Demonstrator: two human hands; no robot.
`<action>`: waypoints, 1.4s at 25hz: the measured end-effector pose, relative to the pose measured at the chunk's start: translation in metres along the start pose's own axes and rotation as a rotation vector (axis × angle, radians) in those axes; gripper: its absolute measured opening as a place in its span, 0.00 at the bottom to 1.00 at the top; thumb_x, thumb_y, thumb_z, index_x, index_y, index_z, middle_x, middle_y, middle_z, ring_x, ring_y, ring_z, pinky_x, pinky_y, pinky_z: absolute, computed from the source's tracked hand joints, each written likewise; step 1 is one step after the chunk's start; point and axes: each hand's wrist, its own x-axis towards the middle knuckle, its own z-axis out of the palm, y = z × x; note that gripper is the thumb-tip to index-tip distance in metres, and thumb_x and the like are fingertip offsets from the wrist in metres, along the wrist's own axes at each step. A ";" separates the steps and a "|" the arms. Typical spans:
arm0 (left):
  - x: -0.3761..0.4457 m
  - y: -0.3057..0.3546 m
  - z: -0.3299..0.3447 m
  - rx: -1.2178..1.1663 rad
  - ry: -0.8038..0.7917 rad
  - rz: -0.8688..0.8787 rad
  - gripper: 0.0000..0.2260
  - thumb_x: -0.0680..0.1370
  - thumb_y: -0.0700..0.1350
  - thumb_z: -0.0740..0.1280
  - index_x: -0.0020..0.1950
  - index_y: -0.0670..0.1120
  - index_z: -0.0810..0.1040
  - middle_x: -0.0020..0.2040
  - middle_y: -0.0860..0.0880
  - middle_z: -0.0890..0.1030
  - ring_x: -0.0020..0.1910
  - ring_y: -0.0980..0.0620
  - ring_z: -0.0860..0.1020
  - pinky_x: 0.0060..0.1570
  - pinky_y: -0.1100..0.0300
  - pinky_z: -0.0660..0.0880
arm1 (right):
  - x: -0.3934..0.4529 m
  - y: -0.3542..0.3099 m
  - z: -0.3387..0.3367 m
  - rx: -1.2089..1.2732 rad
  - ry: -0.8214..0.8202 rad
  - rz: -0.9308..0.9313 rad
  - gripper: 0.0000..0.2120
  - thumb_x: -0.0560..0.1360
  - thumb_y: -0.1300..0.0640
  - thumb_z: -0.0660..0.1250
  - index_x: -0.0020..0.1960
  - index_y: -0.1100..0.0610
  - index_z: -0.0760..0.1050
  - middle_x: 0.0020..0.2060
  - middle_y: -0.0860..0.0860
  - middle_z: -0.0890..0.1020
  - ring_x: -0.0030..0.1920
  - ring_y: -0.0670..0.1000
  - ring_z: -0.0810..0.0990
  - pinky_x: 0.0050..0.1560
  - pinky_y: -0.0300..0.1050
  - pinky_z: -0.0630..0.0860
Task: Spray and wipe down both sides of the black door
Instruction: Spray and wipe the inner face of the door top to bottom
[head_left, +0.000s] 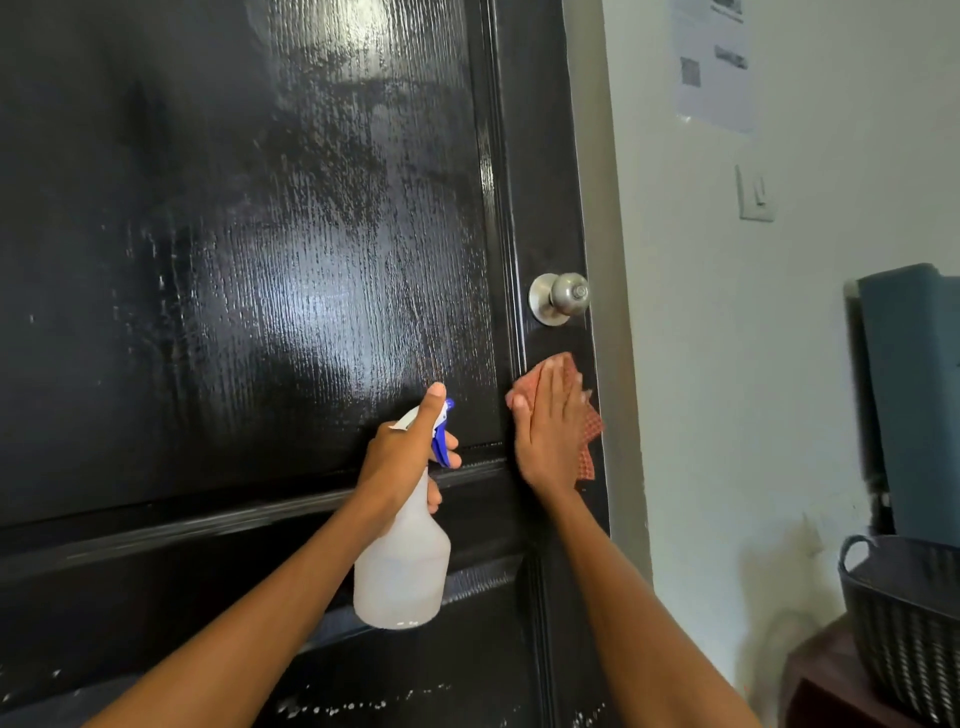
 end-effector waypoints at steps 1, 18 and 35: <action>-0.003 -0.006 0.001 0.002 0.000 -0.012 0.33 0.76 0.72 0.58 0.46 0.42 0.83 0.39 0.45 0.87 0.22 0.44 0.74 0.25 0.57 0.74 | -0.023 0.013 0.004 0.015 -0.012 0.009 0.33 0.85 0.38 0.42 0.84 0.51 0.38 0.84 0.47 0.41 0.83 0.50 0.36 0.80 0.49 0.32; -0.029 -0.056 -0.003 0.022 -0.008 -0.127 0.34 0.75 0.73 0.58 0.47 0.43 0.84 0.40 0.46 0.87 0.21 0.45 0.74 0.27 0.56 0.75 | -0.033 -0.002 0.005 0.098 -0.049 0.167 0.31 0.86 0.41 0.45 0.83 0.47 0.36 0.80 0.42 0.35 0.81 0.54 0.34 0.80 0.54 0.32; -0.079 -0.122 -0.040 0.033 0.071 -0.261 0.33 0.77 0.72 0.57 0.43 0.44 0.84 0.37 0.46 0.86 0.21 0.44 0.74 0.28 0.57 0.74 | -0.166 -0.048 0.069 0.042 -0.100 0.138 0.29 0.86 0.41 0.41 0.83 0.49 0.38 0.83 0.48 0.37 0.82 0.61 0.36 0.80 0.57 0.33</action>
